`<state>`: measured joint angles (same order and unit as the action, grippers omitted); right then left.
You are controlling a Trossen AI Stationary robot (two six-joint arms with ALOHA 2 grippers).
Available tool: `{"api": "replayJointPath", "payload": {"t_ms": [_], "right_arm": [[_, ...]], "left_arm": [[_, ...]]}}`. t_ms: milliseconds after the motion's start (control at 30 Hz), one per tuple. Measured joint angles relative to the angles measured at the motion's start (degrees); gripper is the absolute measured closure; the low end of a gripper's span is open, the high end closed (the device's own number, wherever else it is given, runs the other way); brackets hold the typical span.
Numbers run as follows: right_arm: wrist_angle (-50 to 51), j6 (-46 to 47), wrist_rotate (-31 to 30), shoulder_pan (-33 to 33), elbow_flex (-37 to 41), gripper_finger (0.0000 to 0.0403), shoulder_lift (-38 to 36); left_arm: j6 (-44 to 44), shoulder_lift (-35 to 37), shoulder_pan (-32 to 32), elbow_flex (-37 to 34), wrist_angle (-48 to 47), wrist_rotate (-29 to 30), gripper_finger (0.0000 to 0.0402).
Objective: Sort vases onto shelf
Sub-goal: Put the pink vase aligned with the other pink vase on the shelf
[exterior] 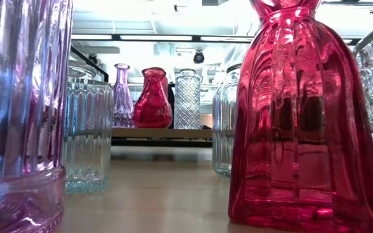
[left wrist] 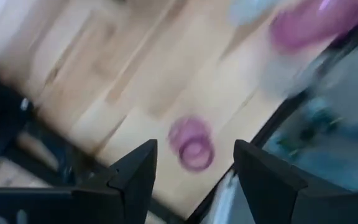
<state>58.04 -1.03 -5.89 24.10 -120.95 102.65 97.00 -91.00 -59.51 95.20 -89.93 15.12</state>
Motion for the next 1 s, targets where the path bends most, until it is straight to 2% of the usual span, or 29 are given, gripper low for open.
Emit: {"api": "replayJointPath", "payload": {"t_ms": [133,200,367,533,633,767,1000], "right_arm": [[0.0,0.2,0.0,0.0,0.0,0.0386,0.0],[0.0,0.9,-0.6,0.0,0.0,0.0386,0.0],[0.0,1.2,-2.7,0.3,0.0,0.0386,0.0],[0.7,2.5,-2.7,0.3,0.0,0.0386,0.0],[2.1,2.5,-2.7,0.3,0.0,0.0386,0.0],[3.0,2.5,-2.9,0.3,0.0,0.0386,0.0],[3.0,2.0,-2.9,0.3,0.0,0.0386,0.0]], "left_arm": [[-0.2,6.4,0.8,0.0,0.0,10.1,0.0199],[-0.6,9.8,1.3,-1.7,0.2,11.8,0.0199],[2.5,16.9,1.8,-13.4,1.7,5.7,0.0199],[2.1,21.6,1.8,-24.4,18.0,1.1,0.0199],[0.9,21.3,1.8,-29.0,26.9,-4.8,0.0200],[1.4,18.8,1.6,-32.2,31.8,-10.0,0.0200],[1.8,16.5,1.4,-32.8,33.9,-12.5,0.0200]]}}
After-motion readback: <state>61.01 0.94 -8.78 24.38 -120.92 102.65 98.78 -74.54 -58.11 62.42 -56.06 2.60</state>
